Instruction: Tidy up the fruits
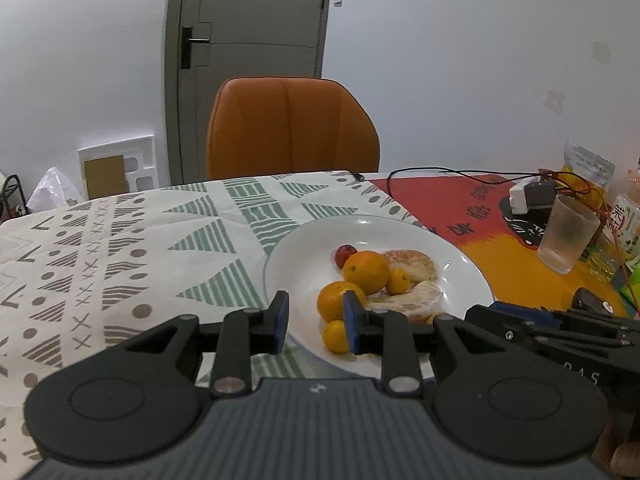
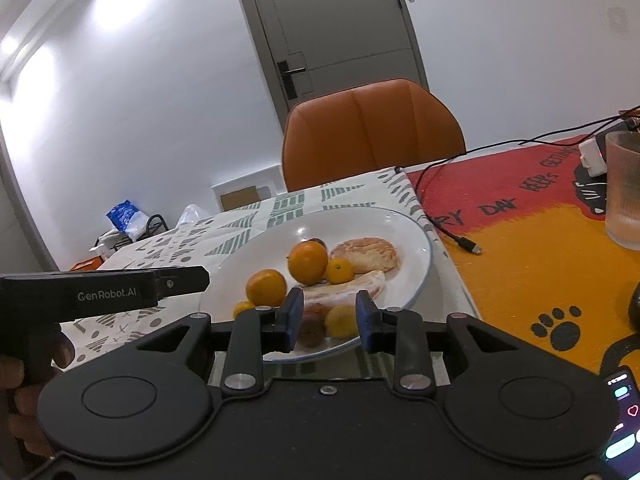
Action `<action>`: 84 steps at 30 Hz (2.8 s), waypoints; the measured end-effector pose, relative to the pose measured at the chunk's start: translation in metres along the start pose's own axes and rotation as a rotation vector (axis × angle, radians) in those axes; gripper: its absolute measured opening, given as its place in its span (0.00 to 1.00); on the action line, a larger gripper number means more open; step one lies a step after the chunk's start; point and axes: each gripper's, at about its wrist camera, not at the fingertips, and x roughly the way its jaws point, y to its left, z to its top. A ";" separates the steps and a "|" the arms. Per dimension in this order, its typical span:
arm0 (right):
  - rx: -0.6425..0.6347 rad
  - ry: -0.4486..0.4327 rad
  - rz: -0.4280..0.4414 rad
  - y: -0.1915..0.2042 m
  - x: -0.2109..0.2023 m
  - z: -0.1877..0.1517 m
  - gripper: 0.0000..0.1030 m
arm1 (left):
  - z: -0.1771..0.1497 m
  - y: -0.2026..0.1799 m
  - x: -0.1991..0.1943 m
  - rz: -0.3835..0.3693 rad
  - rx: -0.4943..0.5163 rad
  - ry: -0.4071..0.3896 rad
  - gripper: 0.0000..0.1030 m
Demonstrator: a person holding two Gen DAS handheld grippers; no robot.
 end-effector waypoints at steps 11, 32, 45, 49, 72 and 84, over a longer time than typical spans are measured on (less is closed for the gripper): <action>-0.029 0.002 0.043 0.028 -0.001 -0.003 0.31 | -0.006 0.030 -0.032 0.073 -0.060 -0.022 0.67; -0.109 -0.040 0.047 0.089 -0.018 -0.002 1.00 | -0.019 0.074 -0.092 0.233 -0.111 -0.041 0.93; -0.152 -0.034 0.058 0.115 -0.033 -0.006 1.00 | -0.033 0.090 -0.130 0.239 -0.119 -0.072 0.94; -0.164 -0.029 0.066 0.122 -0.037 -0.009 1.00 | -0.037 0.099 -0.142 0.240 -0.141 -0.066 0.94; -0.193 -0.002 0.119 0.165 -0.058 -0.023 1.00 | -0.067 0.130 -0.186 0.302 -0.188 -0.045 0.98; -0.189 0.009 0.084 0.160 -0.073 -0.034 1.00 | -0.079 0.135 -0.195 0.302 -0.205 -0.021 0.98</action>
